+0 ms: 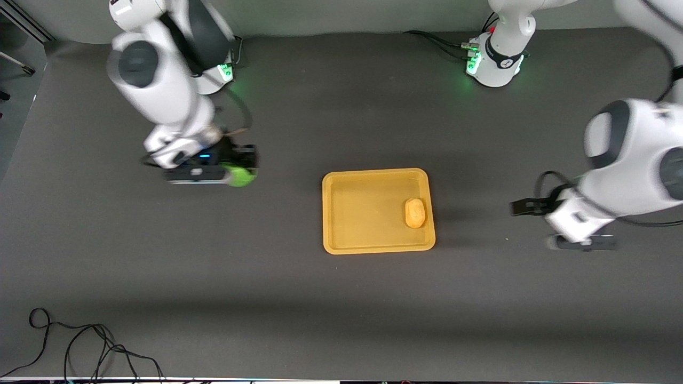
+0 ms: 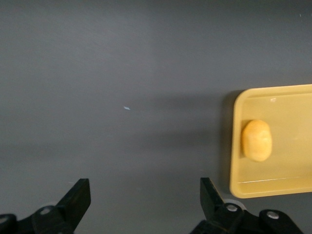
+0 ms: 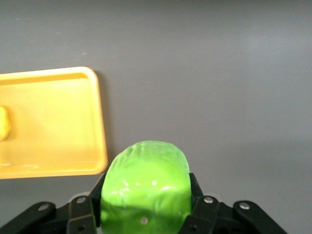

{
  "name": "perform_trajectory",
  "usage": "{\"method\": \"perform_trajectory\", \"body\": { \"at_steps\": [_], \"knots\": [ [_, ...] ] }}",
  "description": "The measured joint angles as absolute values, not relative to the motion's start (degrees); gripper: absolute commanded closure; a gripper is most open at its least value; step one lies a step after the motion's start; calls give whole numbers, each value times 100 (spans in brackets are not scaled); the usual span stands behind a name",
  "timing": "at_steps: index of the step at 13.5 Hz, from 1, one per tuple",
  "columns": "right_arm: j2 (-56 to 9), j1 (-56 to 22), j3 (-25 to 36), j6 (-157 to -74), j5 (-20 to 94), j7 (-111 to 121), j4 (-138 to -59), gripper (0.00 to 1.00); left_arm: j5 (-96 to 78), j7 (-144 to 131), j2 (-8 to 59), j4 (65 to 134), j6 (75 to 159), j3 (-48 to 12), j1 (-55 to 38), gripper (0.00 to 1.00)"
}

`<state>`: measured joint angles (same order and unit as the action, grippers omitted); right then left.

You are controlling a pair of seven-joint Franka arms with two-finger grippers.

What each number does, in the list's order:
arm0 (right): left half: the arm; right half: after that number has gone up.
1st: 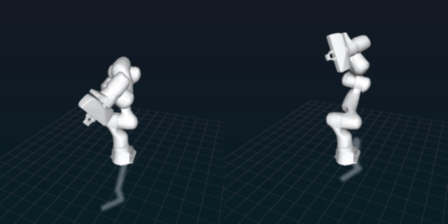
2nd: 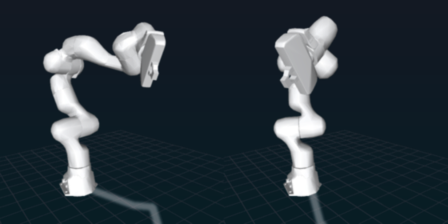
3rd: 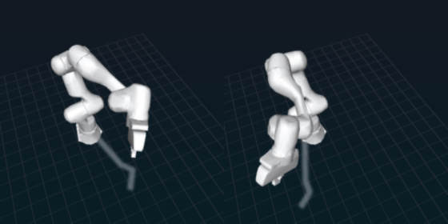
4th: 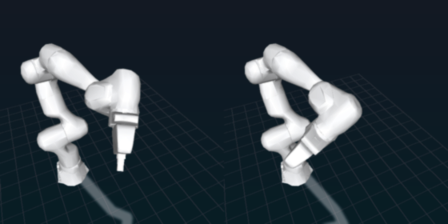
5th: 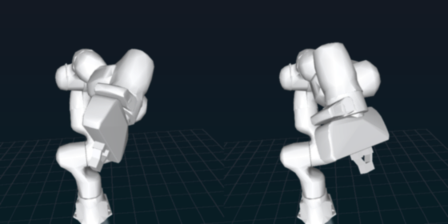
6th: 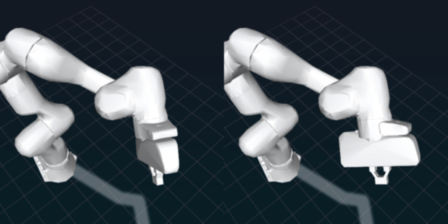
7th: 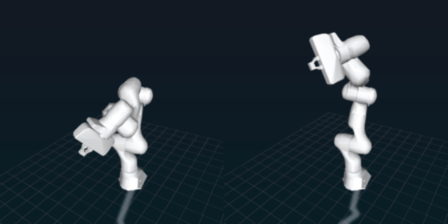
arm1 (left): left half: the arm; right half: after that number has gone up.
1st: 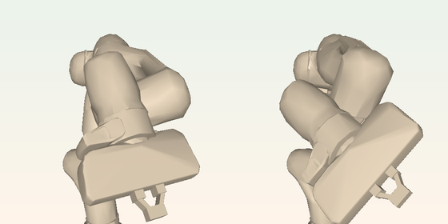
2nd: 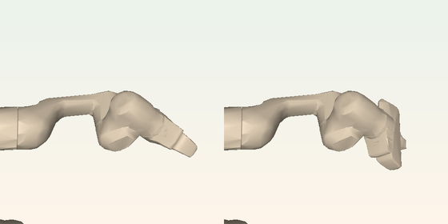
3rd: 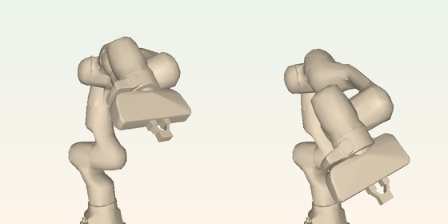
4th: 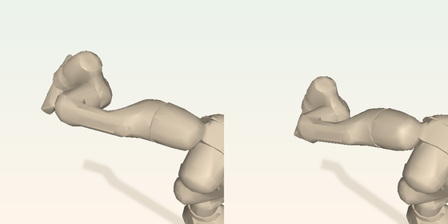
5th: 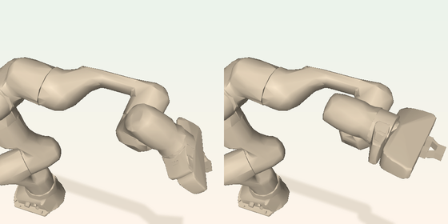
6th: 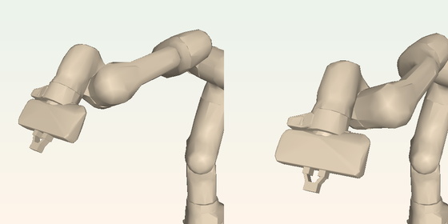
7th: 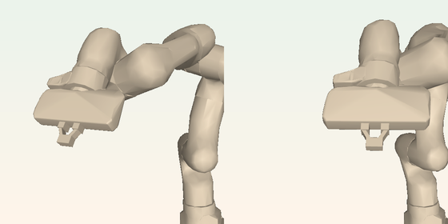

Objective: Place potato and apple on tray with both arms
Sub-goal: 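Lift the apple with the right gripper while the left gripper withdraws, then carry the apple over the yellow tray with the right gripper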

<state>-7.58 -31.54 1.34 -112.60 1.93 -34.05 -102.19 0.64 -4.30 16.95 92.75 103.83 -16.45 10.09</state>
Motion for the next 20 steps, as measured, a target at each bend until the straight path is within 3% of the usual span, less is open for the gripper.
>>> {"method": "perform_trajectory", "body": {
  "at_steps": [5, 8, 11, 18, 19, 20],
  "knots": [
    [-2968, -4423, 127, -11230, 187, -5485, -7622, 54, 91, 818, 580, 9919, 10574, -1638, 1758, 0],
    [-3948, -4864, 133, -11160, 166, -5992, -6692, 53, 92, 855, 77, 10048, 10273, -1629, 1843, 0],
    [-4561, -5050, 138, -11235, -125, -6060, -6504, 53, 92, 887, 63, 9759, 9772, -1614, 1862, 0],
    [-5616, -5060, 189, -12487, -185, -6061, -6442, 53, 152, 915, 244, 9691, 9747, -1612, 1865, 0],
    [-5699, -5060, 194, -12592, -185, -6061, -6438, 45, 156, 915, 245, 9692, 9747, -1612, 1865, 0],
    [-5754, -5056, 203, -12628, -187, -6061, -6430, 30, 158, 916, 245, 9694, 9744, -1613, 1865, 0]
  ]
}}
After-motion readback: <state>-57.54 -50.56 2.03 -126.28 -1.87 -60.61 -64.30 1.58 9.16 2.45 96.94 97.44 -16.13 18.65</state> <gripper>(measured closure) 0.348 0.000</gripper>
